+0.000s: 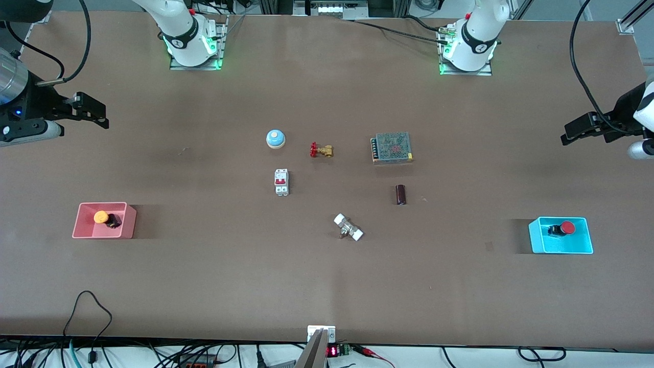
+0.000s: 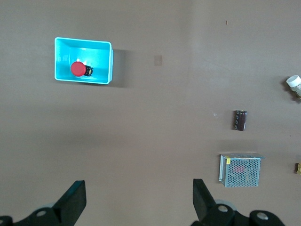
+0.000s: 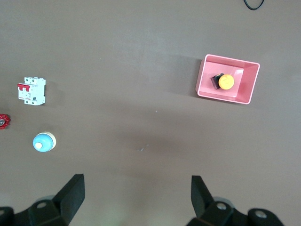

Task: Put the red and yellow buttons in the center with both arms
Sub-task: 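Reach the right gripper to the yellow button while the left gripper reaches the red button, then lower both grippers and grasp the yellow and red buttons in the boxes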

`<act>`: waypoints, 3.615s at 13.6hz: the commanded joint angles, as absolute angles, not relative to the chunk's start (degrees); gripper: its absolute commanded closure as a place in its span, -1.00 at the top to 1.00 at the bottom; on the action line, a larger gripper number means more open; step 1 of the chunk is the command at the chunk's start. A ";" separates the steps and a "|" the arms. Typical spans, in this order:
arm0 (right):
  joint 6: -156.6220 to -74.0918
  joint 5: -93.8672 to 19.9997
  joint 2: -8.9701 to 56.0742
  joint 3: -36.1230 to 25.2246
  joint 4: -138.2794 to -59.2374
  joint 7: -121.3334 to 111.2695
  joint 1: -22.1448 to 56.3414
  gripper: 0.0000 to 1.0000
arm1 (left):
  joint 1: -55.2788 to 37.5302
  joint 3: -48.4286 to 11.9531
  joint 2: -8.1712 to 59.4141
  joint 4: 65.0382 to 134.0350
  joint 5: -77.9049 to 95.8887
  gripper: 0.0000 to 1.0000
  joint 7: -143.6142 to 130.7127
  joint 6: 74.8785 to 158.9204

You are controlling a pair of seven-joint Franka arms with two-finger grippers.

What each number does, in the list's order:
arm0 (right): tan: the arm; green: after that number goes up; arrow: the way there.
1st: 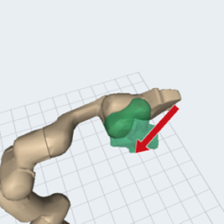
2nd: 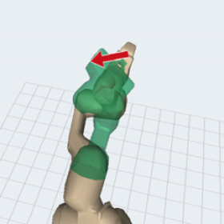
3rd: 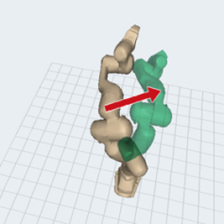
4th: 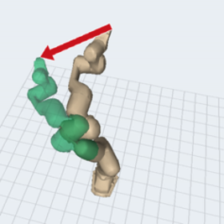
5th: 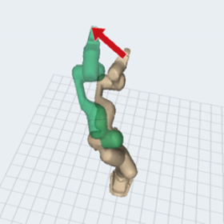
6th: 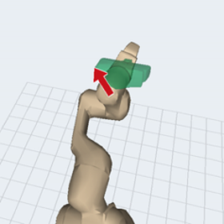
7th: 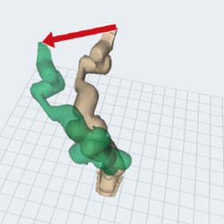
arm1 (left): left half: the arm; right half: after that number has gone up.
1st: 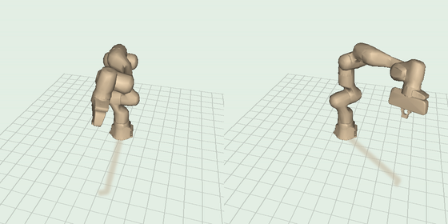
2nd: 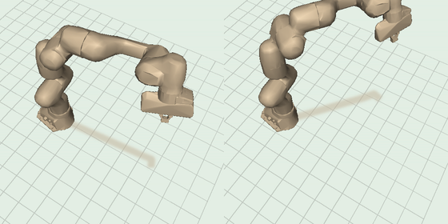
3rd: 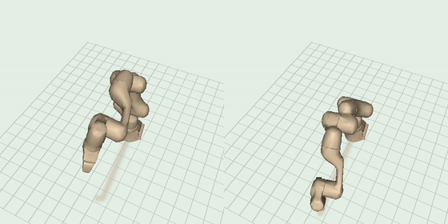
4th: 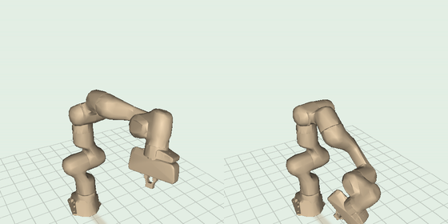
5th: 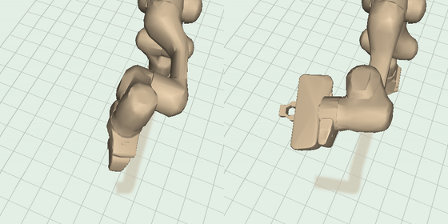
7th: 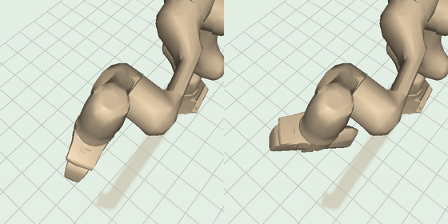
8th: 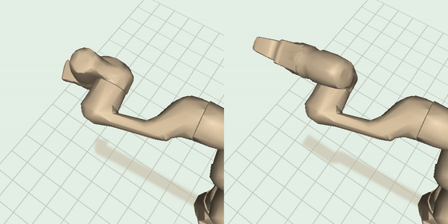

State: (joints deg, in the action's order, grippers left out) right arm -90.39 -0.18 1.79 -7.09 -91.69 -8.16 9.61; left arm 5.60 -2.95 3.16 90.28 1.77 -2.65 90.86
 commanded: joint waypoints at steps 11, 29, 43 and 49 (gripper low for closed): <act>-94.39 0.44 7.55 -7.12 -89.65 -8.35 7.65 1.00 | 9.40 -1.85 22.98 85.63 0.70 1.00 -2.11 100.63; -132.96 2.55 30.67 -0.18 -96.67 -33.14 -9.84 1.00 | 17.05 -0.88 43.68 83.32 0.35 1.00 10.99 124.98; -139.22 2.81 34.10 -0.18 -98.44 -25.05 -11.95 1.00 | 18.02 -0.53 44.56 84.81 0.18 0.63 17.66 124.45; -140.01 2.90 35.42 -0.18 -98.52 -25.05 -11.95 0.93 | 17.93 0.09 44.03 85.43 0.09 -0.39 20.13 121.12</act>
State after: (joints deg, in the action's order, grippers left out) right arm -139.26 2.38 35.54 -1.23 -97.95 -25.18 -11.04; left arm 17.91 0.01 44.76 85.04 0.60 18.77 123.32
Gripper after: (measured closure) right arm 0.031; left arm 0.586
